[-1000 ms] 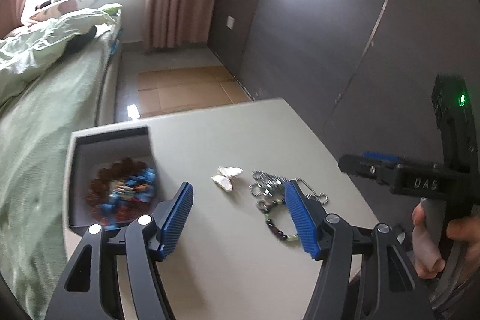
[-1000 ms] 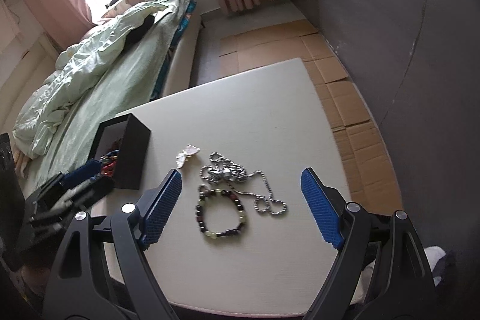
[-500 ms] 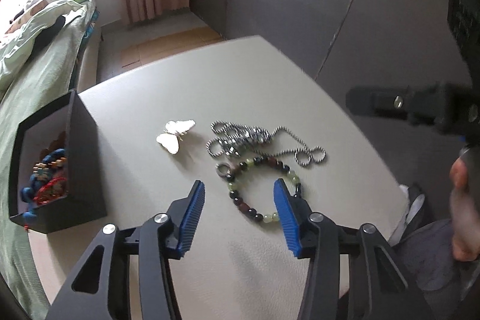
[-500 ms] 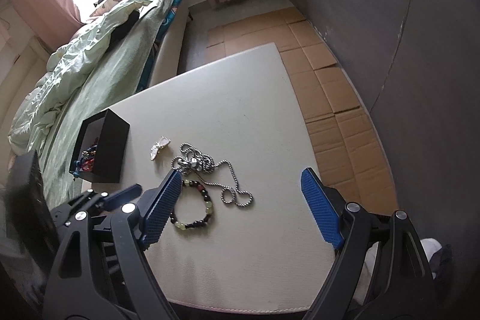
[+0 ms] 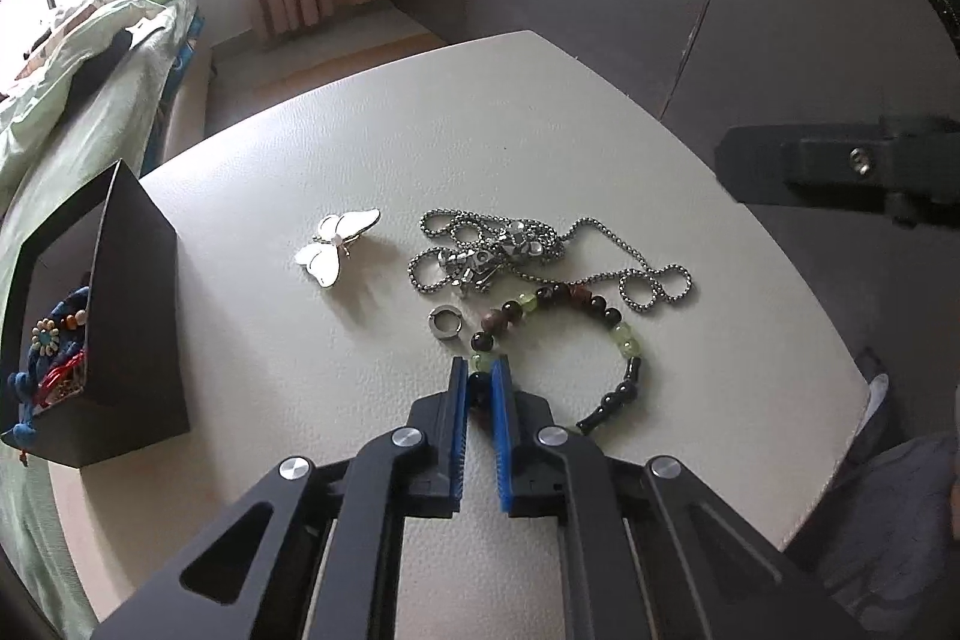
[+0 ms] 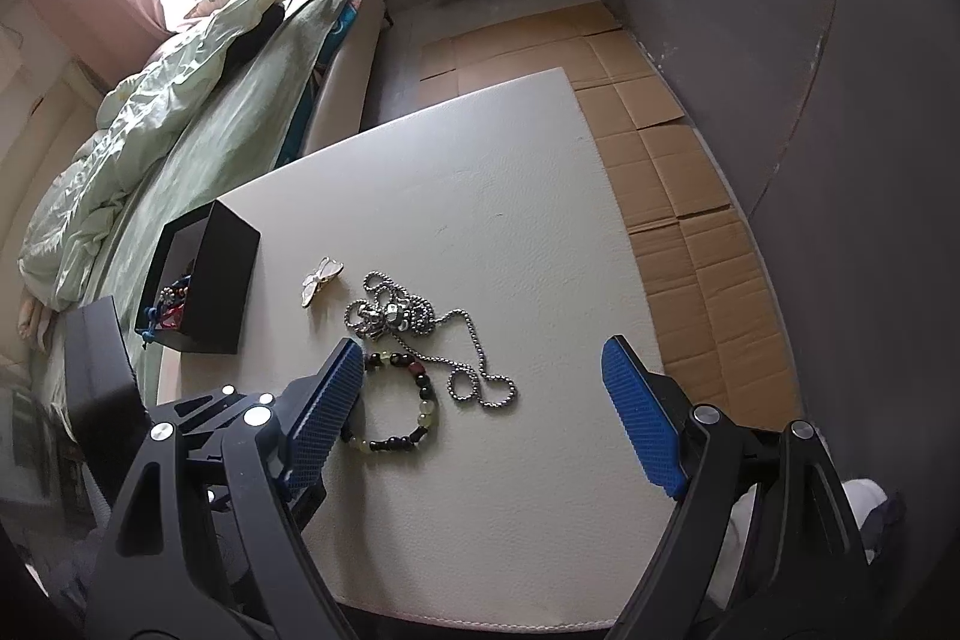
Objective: Organize jewelry
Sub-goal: 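Close the left tool on the dark bead bracelet on the table, then drop the bead bracelet into the box with left tool while right grasps silver chain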
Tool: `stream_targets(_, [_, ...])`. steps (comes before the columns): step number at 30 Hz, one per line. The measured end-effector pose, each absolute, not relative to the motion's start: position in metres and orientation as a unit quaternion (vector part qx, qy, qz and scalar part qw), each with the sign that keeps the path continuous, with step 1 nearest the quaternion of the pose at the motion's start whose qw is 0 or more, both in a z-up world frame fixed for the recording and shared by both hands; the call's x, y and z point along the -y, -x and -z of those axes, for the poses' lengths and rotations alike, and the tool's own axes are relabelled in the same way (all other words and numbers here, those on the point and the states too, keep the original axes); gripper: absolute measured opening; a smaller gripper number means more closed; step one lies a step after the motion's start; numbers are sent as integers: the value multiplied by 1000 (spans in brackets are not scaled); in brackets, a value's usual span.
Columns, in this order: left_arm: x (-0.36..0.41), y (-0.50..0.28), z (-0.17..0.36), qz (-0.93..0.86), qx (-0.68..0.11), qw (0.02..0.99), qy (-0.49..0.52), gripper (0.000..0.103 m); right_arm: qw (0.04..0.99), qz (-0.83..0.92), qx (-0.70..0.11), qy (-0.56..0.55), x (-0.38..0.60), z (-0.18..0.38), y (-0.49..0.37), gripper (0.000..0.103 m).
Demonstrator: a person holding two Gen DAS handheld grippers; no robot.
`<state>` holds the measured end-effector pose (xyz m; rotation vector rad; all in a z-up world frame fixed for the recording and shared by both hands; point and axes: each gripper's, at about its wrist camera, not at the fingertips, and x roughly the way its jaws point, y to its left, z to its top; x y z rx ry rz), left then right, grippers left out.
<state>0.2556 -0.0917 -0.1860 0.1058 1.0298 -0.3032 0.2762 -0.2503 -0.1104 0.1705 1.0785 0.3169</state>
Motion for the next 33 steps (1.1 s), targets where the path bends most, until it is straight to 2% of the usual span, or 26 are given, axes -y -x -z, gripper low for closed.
stream_targets(5, [81, -251, 171, 157, -473, 866, -33, 6, 840, -160, -513, -70, 239, 115, -278, 74])
stream_targets(9, [61, -249, 152, 158, -454, 877, -6, 6, 839, -169, -515, -56, 226, 122, -282, 61])
stream_targets(14, [39, -246, 130, 158, -433, 887, 28, 6, 835, -174, -519, -50, 215, 131, -289, 50])
stream_targets(33, [-25, -228, 73, 150, -370, 910, 113, 6, 838, -172, -518, 13, 170, 161, -307, 49])
